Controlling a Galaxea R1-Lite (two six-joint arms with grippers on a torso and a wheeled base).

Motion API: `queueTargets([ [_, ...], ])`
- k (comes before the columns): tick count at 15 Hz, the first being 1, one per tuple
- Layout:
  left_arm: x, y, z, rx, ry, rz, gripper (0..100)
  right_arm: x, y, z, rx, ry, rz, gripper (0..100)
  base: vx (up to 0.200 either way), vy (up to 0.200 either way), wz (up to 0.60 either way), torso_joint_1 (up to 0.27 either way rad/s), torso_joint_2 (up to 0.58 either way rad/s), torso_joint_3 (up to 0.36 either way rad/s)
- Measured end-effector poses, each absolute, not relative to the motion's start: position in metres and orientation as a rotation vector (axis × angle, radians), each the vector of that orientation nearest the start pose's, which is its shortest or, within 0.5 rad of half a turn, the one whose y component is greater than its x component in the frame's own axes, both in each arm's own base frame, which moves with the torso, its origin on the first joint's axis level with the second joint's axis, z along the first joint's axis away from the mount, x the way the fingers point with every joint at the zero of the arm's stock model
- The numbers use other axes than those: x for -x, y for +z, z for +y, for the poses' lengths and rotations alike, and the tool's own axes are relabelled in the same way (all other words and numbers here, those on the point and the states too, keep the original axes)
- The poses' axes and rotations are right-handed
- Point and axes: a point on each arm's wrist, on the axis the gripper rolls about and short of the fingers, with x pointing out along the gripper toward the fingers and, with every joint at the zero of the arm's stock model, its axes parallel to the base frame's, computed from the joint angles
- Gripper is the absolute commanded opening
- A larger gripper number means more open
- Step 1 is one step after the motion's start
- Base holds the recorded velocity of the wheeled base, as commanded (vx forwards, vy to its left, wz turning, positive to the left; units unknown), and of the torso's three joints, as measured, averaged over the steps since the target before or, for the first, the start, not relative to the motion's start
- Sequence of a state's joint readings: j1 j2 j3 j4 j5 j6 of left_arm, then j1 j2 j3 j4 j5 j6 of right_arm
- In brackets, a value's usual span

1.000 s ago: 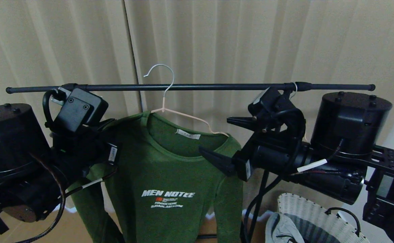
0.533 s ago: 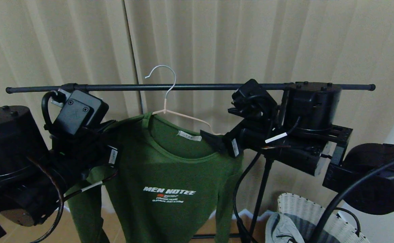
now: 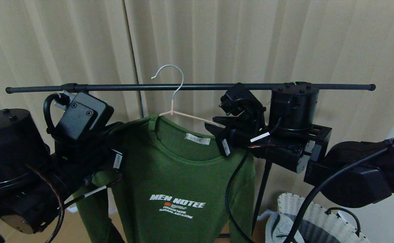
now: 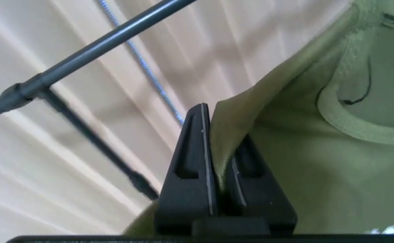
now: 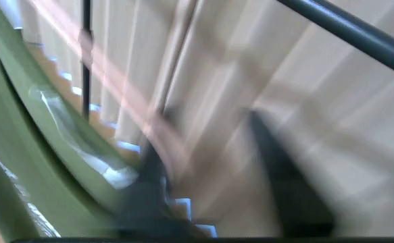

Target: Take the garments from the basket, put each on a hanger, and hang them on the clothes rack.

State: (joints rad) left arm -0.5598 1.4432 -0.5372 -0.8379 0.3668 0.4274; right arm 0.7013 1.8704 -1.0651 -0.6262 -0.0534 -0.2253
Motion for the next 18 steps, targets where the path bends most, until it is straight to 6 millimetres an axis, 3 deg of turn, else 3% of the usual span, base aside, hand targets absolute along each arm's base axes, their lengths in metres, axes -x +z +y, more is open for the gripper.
queueTargets([
  [8,-0.19,0.194,-0.112,-0.449,-0.216,-0.009,0,-0.275,0.196,0.231,0.283,0.658,0.095,0,0.0,0.0,0.0,0.0,0.0,0.0],
  [9,-0.188,0.194,-0.111,-0.45,-0.217,-0.009,100,-0.274,0.197,0.23,0.282,0.656,0.094,0,0.0,0.0,0.0,0.0,0.0,0.0],
  [14,-0.182,0.198,-0.109,-0.438,-0.252,-0.031,100,-0.267,0.2,0.218,0.284,0.626,0.099,0,0.0,0.0,0.0,0.0,0.0,0.0],
  [18,-0.166,0.196,-0.099,-0.453,-0.295,0.002,100,-0.267,0.2,0.192,0.284,0.561,0.117,0,0.0,0.0,0.0,0.0,0.0,0.0],
])
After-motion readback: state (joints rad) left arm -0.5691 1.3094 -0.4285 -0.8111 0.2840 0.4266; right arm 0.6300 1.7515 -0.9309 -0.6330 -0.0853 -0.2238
